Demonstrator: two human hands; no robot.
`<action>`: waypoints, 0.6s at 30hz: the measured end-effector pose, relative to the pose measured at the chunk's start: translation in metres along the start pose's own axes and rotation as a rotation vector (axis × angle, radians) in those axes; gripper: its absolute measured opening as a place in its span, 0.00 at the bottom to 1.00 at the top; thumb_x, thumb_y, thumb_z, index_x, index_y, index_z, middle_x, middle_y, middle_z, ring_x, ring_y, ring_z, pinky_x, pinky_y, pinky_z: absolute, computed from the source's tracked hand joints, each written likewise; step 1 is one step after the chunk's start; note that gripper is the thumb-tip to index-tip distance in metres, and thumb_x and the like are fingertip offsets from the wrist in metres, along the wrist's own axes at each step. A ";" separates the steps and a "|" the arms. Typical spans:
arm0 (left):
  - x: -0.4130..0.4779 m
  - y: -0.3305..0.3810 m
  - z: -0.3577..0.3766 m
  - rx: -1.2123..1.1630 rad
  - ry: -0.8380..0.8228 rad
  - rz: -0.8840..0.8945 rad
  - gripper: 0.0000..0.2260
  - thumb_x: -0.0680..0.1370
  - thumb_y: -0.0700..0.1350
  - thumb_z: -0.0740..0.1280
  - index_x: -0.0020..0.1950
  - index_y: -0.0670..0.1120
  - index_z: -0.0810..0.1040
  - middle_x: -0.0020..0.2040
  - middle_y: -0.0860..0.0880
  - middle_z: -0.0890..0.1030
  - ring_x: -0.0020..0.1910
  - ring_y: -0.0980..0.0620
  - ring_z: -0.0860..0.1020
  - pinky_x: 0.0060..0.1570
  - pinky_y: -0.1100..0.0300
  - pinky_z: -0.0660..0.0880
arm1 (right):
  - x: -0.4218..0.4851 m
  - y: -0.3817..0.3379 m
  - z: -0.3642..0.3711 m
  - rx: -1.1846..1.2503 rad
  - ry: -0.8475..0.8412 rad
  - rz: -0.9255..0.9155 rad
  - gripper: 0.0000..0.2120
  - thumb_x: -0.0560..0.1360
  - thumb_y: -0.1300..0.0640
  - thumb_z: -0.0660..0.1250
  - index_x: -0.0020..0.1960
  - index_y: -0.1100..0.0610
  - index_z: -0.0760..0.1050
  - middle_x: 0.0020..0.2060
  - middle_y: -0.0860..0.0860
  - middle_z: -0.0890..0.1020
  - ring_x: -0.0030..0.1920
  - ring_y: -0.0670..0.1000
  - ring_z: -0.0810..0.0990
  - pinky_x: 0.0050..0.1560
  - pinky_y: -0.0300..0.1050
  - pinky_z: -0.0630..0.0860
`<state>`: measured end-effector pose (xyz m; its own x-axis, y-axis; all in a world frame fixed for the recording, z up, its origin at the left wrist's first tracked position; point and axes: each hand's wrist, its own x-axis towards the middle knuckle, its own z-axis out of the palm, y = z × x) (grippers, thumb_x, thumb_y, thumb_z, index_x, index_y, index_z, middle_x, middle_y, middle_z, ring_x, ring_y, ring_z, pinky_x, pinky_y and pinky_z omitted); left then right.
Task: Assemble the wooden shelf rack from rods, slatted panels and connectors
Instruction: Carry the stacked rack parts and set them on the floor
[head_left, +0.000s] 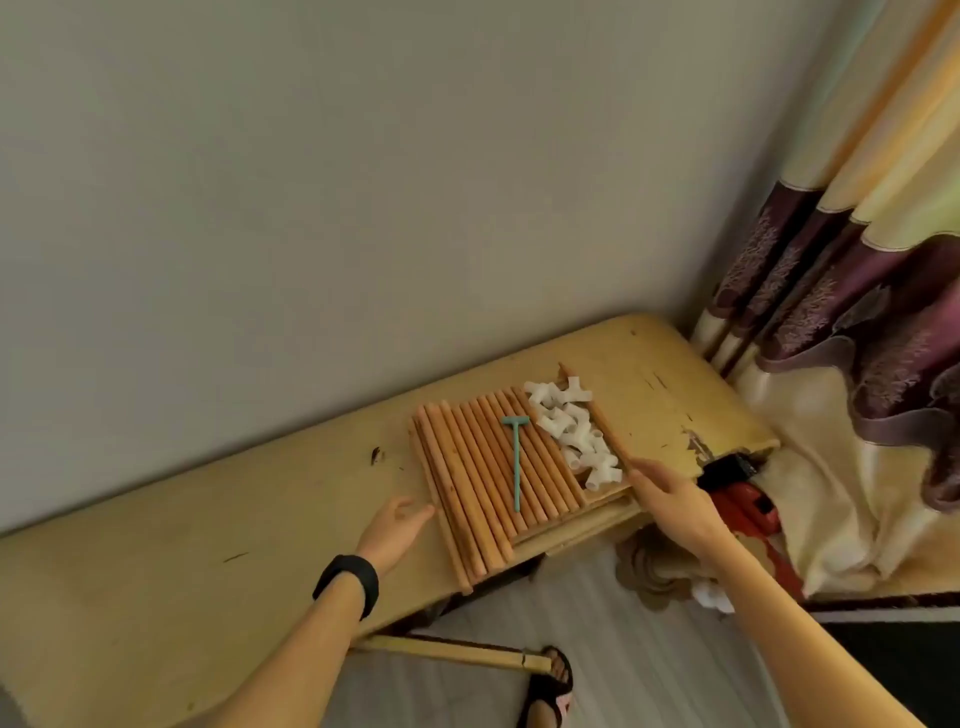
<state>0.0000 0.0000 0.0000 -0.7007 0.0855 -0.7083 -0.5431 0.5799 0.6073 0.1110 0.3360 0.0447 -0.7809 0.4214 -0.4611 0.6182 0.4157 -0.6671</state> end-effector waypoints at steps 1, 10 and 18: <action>0.010 0.003 0.005 -0.069 0.008 -0.061 0.25 0.81 0.57 0.64 0.76 0.50 0.66 0.75 0.46 0.68 0.71 0.42 0.69 0.66 0.48 0.68 | 0.024 0.003 -0.005 0.068 -0.023 0.077 0.22 0.83 0.43 0.58 0.74 0.49 0.70 0.68 0.50 0.76 0.60 0.51 0.75 0.58 0.44 0.72; 0.077 0.017 0.034 -0.622 0.081 -0.370 0.24 0.84 0.56 0.59 0.78 0.51 0.63 0.74 0.46 0.69 0.72 0.38 0.68 0.68 0.36 0.66 | 0.177 0.025 -0.021 0.372 -0.324 0.500 0.25 0.82 0.41 0.61 0.75 0.51 0.68 0.71 0.49 0.73 0.72 0.57 0.69 0.70 0.59 0.66; 0.121 0.011 0.038 -0.679 0.100 -0.420 0.20 0.82 0.61 0.58 0.72 0.55 0.72 0.65 0.48 0.75 0.63 0.41 0.71 0.66 0.27 0.63 | 0.228 0.020 -0.009 0.412 -0.500 0.521 0.15 0.83 0.47 0.61 0.62 0.54 0.77 0.61 0.51 0.80 0.60 0.55 0.78 0.66 0.59 0.73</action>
<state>-0.0729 0.0476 -0.0927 -0.3965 -0.1220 -0.9099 -0.9105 -0.0744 0.4067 -0.0535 0.4478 -0.0685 -0.4118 0.0301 -0.9108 0.9051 -0.1028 -0.4126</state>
